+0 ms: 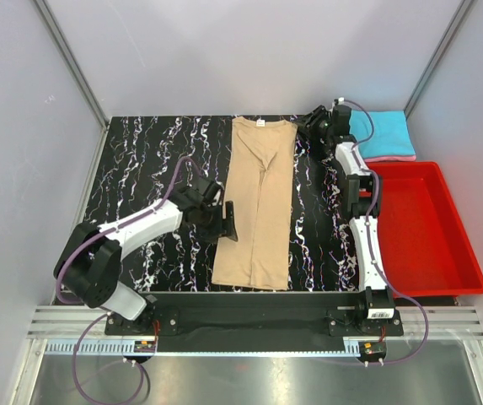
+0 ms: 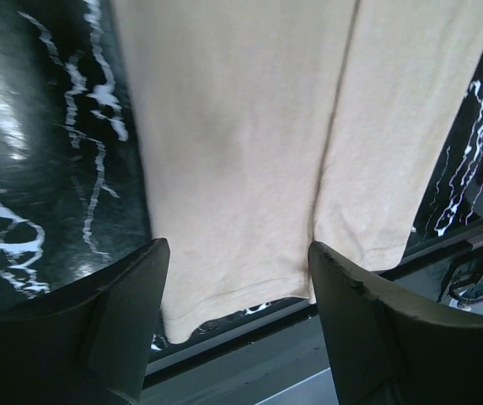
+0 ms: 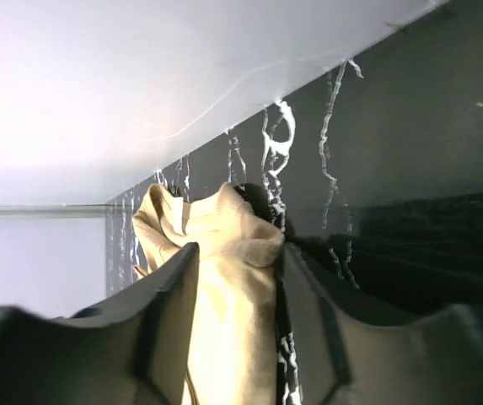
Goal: Fold and stack the t-shirts
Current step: Fold the tshirt
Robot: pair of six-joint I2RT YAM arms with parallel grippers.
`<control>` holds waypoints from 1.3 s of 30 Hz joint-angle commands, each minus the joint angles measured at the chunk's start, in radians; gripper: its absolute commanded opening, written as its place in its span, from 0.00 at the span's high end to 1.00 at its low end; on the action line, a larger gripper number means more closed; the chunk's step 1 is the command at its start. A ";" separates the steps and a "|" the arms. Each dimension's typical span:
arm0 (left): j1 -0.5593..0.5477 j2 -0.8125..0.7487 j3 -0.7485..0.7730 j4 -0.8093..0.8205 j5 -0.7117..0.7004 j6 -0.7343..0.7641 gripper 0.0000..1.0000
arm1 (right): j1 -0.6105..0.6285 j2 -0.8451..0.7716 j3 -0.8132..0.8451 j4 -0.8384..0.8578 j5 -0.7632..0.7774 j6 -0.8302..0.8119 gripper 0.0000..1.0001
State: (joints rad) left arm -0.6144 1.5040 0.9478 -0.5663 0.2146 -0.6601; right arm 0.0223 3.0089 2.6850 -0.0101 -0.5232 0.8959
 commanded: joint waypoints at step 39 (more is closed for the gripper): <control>-0.051 -0.271 -0.420 0.098 0.051 -0.079 0.47 | 0.637 -1.815 -2.044 -0.571 0.319 0.118 0.40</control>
State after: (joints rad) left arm -0.6586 1.2320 0.5484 -0.5125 0.2428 -0.7361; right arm 0.6327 1.2369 0.6846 -0.6975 -0.1566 0.9272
